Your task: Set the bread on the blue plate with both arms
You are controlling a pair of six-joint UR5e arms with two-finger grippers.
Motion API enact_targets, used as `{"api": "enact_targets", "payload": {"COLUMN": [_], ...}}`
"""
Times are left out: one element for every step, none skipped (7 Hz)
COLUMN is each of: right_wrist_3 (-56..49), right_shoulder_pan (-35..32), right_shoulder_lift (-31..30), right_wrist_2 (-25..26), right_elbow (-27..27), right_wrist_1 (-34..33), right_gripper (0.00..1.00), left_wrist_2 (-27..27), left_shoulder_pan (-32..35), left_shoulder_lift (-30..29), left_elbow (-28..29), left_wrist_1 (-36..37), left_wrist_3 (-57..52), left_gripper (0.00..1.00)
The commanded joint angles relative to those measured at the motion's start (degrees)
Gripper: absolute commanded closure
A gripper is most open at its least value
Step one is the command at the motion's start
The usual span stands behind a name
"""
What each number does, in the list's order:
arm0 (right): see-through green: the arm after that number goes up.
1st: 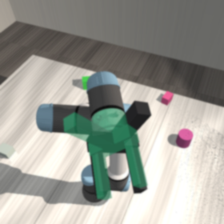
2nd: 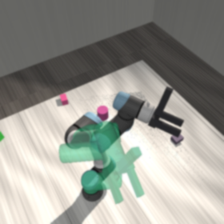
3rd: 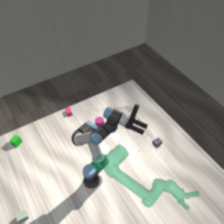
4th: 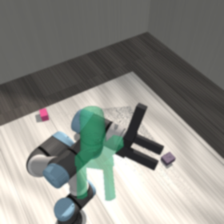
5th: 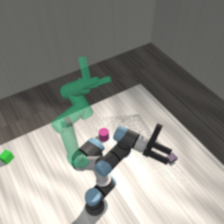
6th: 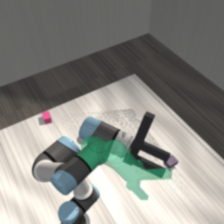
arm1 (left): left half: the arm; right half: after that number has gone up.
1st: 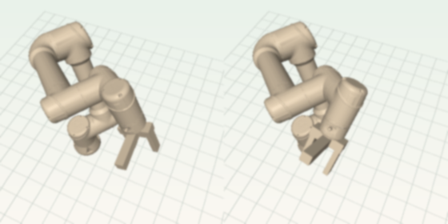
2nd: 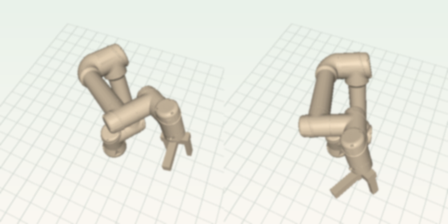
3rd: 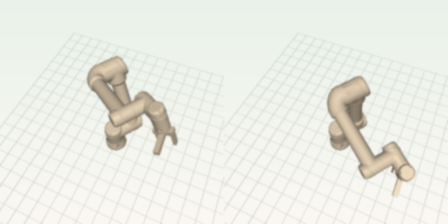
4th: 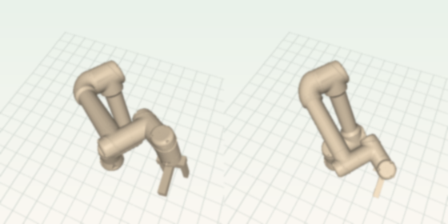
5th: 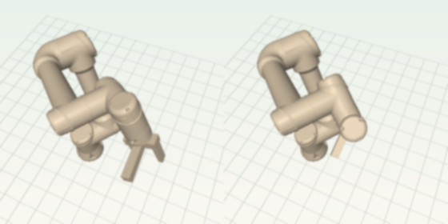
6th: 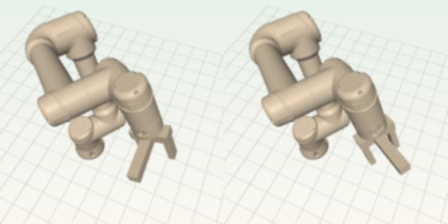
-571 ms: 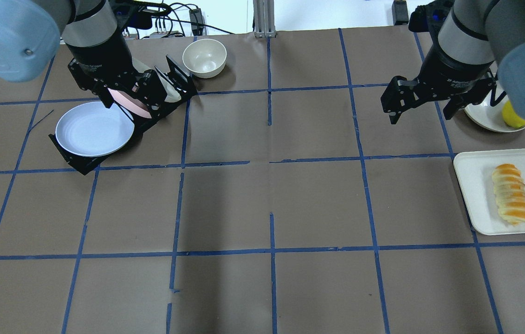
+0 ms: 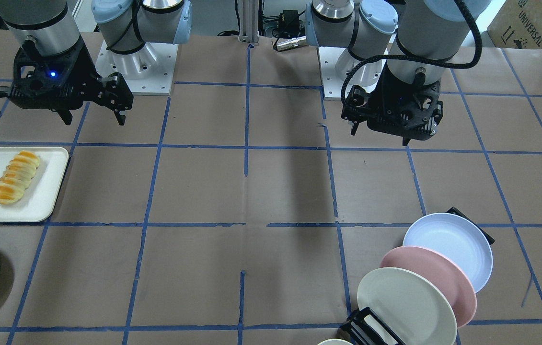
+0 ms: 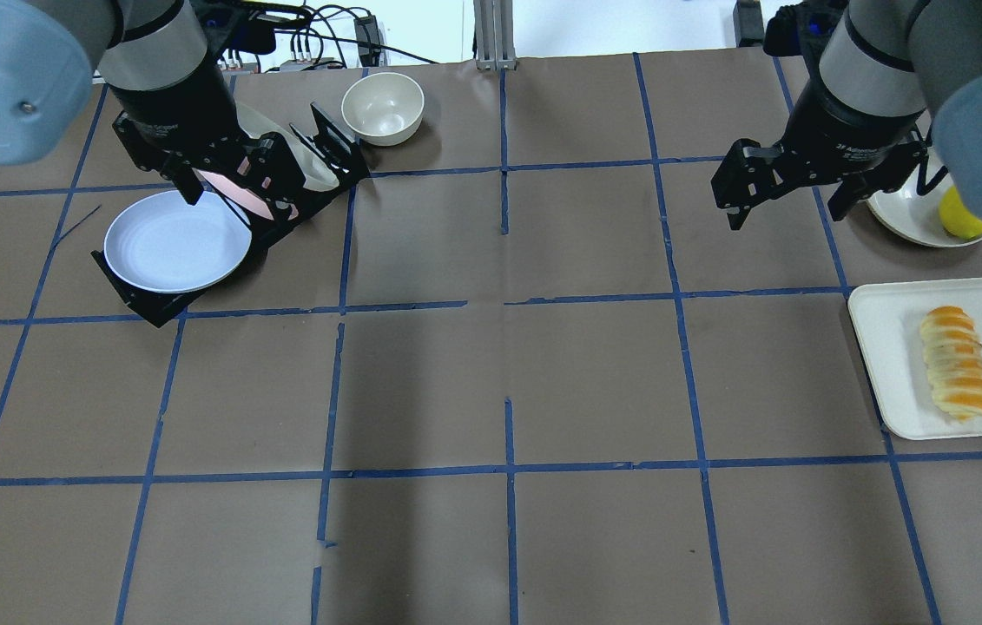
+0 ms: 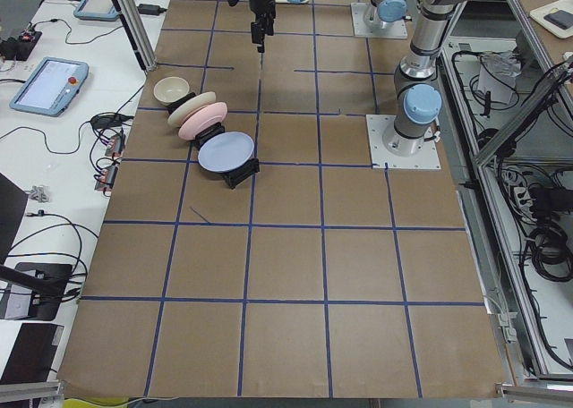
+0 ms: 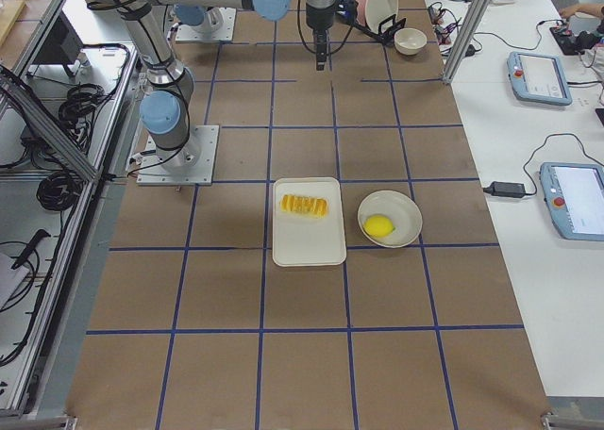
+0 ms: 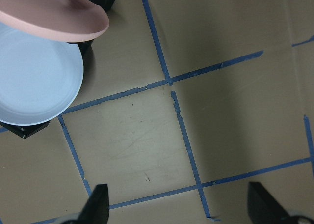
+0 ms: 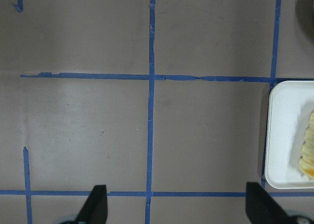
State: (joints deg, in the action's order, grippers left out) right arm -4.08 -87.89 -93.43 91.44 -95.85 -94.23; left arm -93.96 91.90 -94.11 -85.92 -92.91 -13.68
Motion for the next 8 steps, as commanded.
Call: {"api": "enact_targets", "payload": {"right_wrist_3": [0.0,0.1,-1.7,-8.8,-11.9,-15.1,-15.5,-15.6], "right_shoulder_pan": [0.1,0.6,1.7,5.8,13.2,20.3,25.3,28.2], "right_shoulder_lift": [0.3,0.5,1.1,1.1,1.2,1.5,1.6,3.5], "right_wrist_2": [0.1,-0.2,0.0,0.0,-0.1,-0.2,-0.1,0.1], "right_elbow": [-0.1,-0.6,-1.0,-1.5,-3.4,-6.6,-8.5,-10.1], "right_wrist_1": [0.1,0.0,-1.5,-2.3,-2.5,-4.5,-5.5,-8.3], "right_gripper": [0.0,0.0,0.03,0.03,0.02,0.03,0.03,0.03], "left_wrist_2": [-0.1,-0.3,-0.3,-0.1,0.2,0.4,-0.3,0.3], "left_shoulder_pan": [-0.7,-0.8,-0.8,-0.9,-1.0,-1.4,-4.2,-11.4], "left_shoulder_lift": [1.0,-0.2,0.2,-0.5,-0.5,-1.0,-2.1,-2.9], "left_elbow": [-0.8,-0.1,-0.8,-0.9,-1.2,-2.5,-3.4,-3.4], "left_wrist_1": [-0.2,-0.1,-0.2,0.0,0.3,1.7,5.9,6.2], "left_wrist_3": [-0.2,-0.2,-0.3,-0.5,-1.2,-4.0,-9.9,-17.3], "left_gripper": [0.0,0.0,0.0,0.0,0.0,0.0,0.0,0.0]}}
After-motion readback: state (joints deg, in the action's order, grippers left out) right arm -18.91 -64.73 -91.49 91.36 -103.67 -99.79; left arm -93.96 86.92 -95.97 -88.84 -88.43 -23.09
